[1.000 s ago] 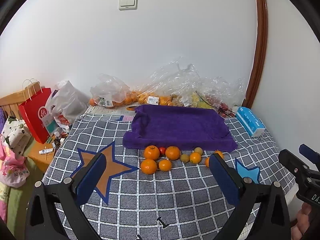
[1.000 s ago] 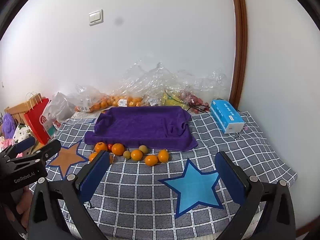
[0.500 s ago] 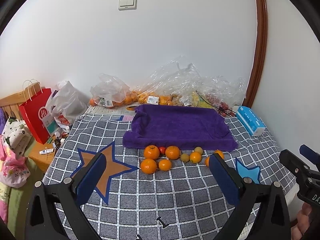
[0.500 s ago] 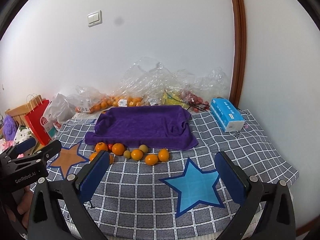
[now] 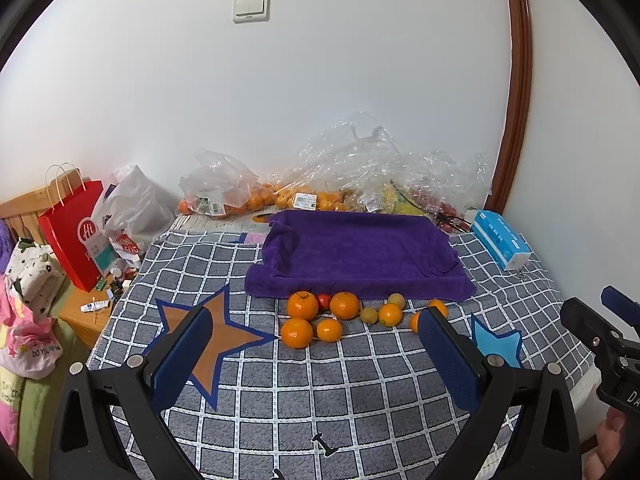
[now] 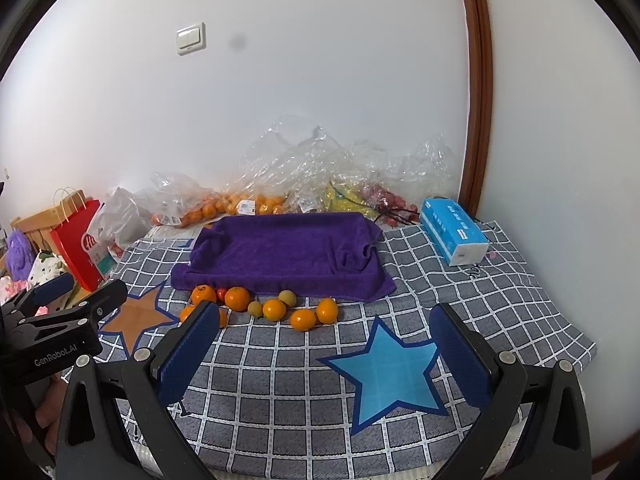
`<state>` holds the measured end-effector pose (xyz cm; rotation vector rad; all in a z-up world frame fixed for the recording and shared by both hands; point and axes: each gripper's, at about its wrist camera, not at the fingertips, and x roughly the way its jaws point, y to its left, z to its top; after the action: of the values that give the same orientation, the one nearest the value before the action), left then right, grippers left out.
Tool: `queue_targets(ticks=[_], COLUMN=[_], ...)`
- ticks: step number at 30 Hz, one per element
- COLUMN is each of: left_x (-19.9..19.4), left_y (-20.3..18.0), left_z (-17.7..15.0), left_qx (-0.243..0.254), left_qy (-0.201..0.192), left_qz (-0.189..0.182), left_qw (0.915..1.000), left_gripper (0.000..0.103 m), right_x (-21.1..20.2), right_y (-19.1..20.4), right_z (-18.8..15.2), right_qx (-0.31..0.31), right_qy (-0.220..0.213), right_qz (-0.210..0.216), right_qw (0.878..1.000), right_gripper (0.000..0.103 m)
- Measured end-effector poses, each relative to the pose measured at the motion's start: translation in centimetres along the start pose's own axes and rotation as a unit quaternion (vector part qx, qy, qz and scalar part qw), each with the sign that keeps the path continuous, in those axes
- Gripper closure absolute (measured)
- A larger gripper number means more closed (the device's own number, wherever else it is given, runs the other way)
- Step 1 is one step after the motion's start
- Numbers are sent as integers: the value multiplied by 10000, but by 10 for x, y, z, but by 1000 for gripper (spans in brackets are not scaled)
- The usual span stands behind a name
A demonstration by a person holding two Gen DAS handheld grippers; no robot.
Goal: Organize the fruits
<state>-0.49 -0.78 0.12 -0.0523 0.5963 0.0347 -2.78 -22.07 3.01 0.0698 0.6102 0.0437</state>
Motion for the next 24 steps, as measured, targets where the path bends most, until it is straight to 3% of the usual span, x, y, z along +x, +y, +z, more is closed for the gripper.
queue_targets(ticks=[24], left_x=[-2], left_y=[-5], left_z=[1], left_qx=[23], left_qy=[-2], left_qz=[-16], left_qw=[10000], left_gripper=[0], right_x=[-4], right_y=[1], right_z=[2], right_qx=[-5], right_qy=[-28], right_qz=[16], right_qw=[10000], right_gripper=[0])
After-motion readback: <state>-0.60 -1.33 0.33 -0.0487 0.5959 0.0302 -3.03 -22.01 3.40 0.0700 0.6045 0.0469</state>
